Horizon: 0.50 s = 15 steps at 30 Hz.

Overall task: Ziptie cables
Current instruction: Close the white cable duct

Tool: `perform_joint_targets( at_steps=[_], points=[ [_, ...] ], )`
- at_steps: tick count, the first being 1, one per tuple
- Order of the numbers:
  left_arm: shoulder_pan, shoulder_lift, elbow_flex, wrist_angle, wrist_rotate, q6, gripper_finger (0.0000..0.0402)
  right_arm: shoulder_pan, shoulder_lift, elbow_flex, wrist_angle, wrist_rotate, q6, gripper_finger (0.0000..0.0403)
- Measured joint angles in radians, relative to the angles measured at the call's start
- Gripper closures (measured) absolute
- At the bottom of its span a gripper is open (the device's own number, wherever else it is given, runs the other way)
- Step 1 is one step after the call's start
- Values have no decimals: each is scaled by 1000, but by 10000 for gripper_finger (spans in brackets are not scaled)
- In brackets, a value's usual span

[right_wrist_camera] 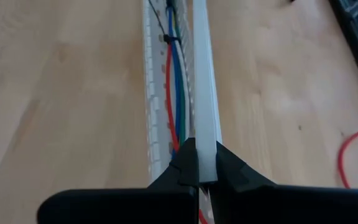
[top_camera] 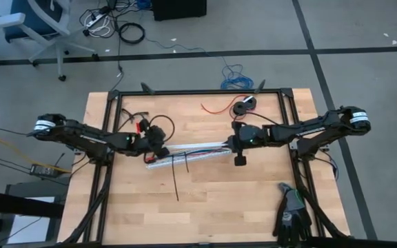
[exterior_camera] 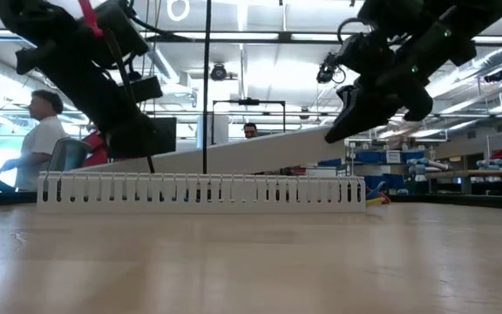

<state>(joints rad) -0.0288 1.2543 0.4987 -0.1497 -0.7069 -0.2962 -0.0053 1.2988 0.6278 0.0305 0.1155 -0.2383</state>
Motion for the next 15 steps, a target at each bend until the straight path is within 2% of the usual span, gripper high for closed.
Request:
perform_joint_targets(
  at_steps=[6, 15],
  points=[
    [-42, -53, 17, -52, -20, 0, 307, 48, -16, 11, 4, 63, 52, 399],
    [-94, -171, 84, -231, -43, -11, 307, 128, -16, 11, 13, 74, 93, 399]
  ],
)
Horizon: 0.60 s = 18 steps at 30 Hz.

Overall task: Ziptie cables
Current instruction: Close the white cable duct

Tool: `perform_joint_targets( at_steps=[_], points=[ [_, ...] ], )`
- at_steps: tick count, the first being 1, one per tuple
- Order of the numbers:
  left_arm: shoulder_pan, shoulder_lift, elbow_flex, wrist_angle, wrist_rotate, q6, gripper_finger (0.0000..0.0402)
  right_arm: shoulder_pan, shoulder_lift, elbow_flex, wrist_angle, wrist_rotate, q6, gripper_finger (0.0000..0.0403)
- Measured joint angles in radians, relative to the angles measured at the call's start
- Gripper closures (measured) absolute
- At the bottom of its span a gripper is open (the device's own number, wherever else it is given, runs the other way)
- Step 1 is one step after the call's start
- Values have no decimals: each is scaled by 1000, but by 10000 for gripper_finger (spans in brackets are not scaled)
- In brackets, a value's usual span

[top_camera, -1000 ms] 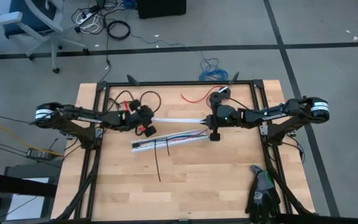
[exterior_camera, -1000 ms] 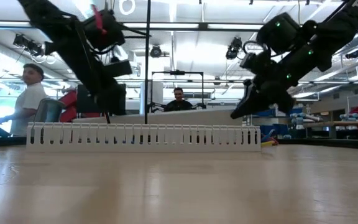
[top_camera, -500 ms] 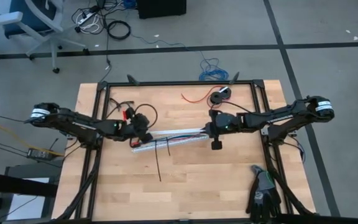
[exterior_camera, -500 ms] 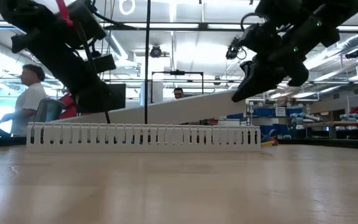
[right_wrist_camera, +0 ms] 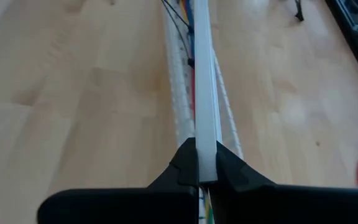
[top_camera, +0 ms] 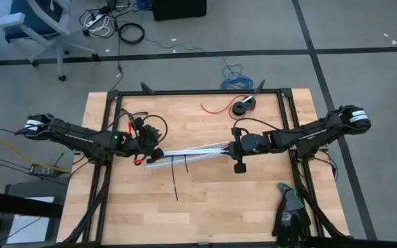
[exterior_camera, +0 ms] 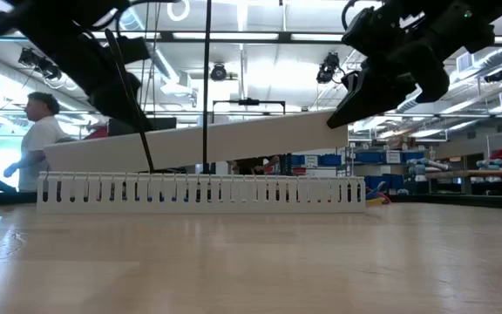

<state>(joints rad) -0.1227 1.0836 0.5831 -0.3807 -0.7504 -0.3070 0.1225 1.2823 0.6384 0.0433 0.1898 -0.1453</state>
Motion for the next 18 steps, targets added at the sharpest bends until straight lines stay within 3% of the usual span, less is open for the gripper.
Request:
perform_joint_targets(
  at_steps=[18],
  points=[
    [-82, -14, 2, -136, -19, -142, 307, 158, -32, 0, -39, 29, 142, 399]
  ],
)
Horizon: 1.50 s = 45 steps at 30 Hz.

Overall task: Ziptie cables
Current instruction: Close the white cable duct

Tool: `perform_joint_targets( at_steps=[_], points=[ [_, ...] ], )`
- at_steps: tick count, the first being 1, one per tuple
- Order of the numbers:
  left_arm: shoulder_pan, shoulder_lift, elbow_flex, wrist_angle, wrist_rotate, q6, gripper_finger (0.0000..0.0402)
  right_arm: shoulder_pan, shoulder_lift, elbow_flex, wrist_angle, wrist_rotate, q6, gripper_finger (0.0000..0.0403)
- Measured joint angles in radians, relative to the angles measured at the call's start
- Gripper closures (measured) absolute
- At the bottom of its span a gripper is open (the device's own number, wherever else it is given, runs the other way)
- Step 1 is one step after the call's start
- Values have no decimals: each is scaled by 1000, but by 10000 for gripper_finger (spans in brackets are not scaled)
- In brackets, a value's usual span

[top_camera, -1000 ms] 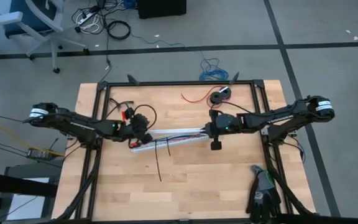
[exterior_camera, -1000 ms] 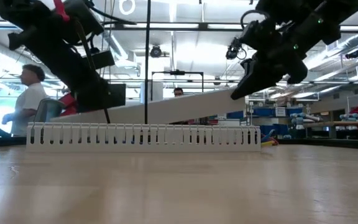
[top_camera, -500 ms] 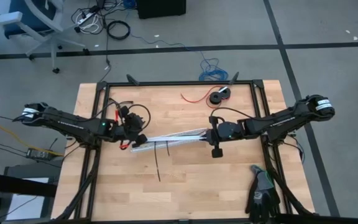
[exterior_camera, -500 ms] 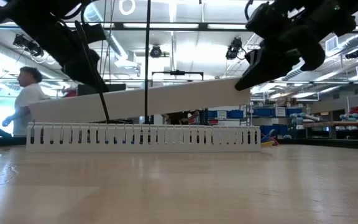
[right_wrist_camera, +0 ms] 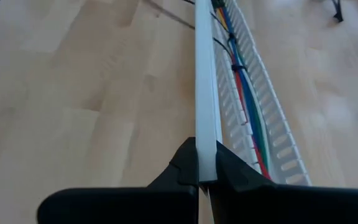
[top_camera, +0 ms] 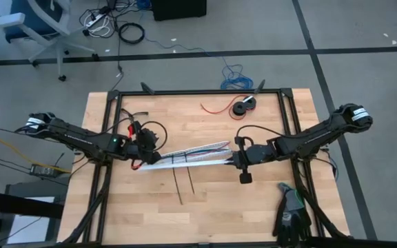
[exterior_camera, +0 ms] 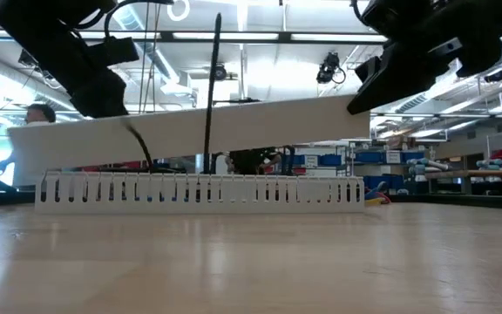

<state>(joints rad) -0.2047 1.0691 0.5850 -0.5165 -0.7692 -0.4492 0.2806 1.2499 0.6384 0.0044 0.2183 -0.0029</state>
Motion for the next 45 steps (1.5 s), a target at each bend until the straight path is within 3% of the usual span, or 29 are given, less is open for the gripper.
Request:
perform_joint_targets(
  at_steps=[7, 13, 26, 35, 42, 45],
  points=[
    [-21, 0, 0, 7, 5, -2, 307, 52, 0, 0, -19, 81, 56, 399],
    [-48, 0, 0, 35, 18, -1, 307, -10, 6, 0, -29, 83, 55, 399],
    [-53, 0, 0, 75, 19, 70, 307, -235, 42, -1, -70, -225, 165, 399],
    [-50, 0, 0, 122, 18, 163, 307, -276, 42, -1, -80, -267, 371, 387],
    [-26, 45, 0, 158, 10, 235, 307, -334, 42, -37, -19, -377, 470, 396],
    [-3, 82, 0, 157, 8, 237, 307, -335, 42, -46, 7, -398, 485, 376]
  ],
)
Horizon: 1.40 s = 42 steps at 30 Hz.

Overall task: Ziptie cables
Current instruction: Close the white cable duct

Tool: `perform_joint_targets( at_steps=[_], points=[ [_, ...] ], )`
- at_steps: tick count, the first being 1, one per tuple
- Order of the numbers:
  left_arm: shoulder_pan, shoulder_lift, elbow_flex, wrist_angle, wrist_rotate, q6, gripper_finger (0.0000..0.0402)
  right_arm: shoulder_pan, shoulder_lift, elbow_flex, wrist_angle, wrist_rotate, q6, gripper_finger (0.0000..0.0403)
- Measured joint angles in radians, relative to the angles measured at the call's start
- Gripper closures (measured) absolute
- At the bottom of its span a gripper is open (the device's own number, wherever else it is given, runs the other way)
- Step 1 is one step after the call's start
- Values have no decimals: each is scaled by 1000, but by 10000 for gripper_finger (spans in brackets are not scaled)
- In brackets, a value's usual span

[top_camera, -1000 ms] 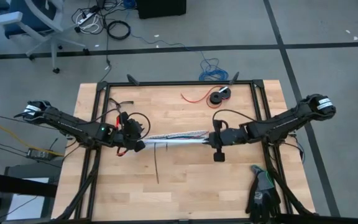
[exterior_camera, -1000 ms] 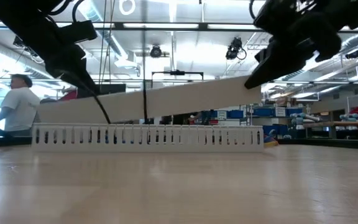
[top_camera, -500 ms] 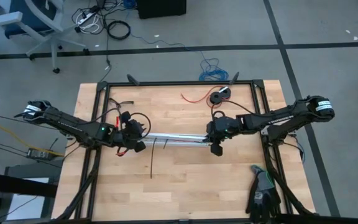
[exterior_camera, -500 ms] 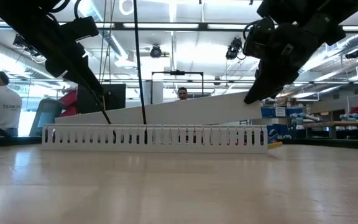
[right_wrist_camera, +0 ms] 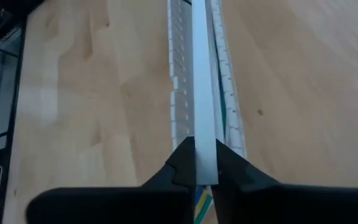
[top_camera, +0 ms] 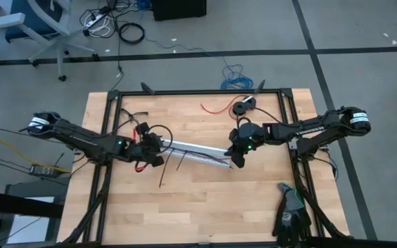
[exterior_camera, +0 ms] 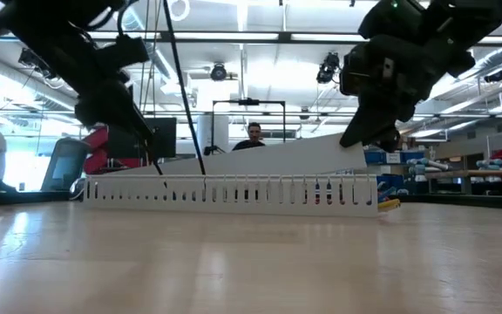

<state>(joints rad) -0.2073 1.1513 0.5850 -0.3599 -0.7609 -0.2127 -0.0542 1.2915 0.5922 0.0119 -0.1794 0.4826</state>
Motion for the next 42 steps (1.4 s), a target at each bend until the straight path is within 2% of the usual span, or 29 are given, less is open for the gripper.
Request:
perform_joint_targets(
  at_steps=[7, 14, 21, 27, 32, 36, 42],
  points=[
    [66, 72, 0, 34, 32, 27, 307, 9, 0, -1, 12, -39, 73, 304],
    [127, 99, 0, 178, 149, 151, 307, 9, 0, -1, 39, -70, 46, 275],
    [193, 102, 0, 183, 222, 196, 307, 7, -3, -1, -4, -8, -15, 280],
    [247, 102, 0, 185, 236, 292, 307, -14, -4, -1, -63, 4, -76, 285],
    [327, 102, 0, 269, 332, 414, 307, -14, -13, -1, -116, -4, -168, 290],
    [369, 102, 0, 350, 452, 419, 307, -13, -46, -1, -144, -4, -212, 300],
    [378, 102, 0, 381, 464, 443, 307, 21, -112, -1, -207, -1, -322, 331]
  ],
)
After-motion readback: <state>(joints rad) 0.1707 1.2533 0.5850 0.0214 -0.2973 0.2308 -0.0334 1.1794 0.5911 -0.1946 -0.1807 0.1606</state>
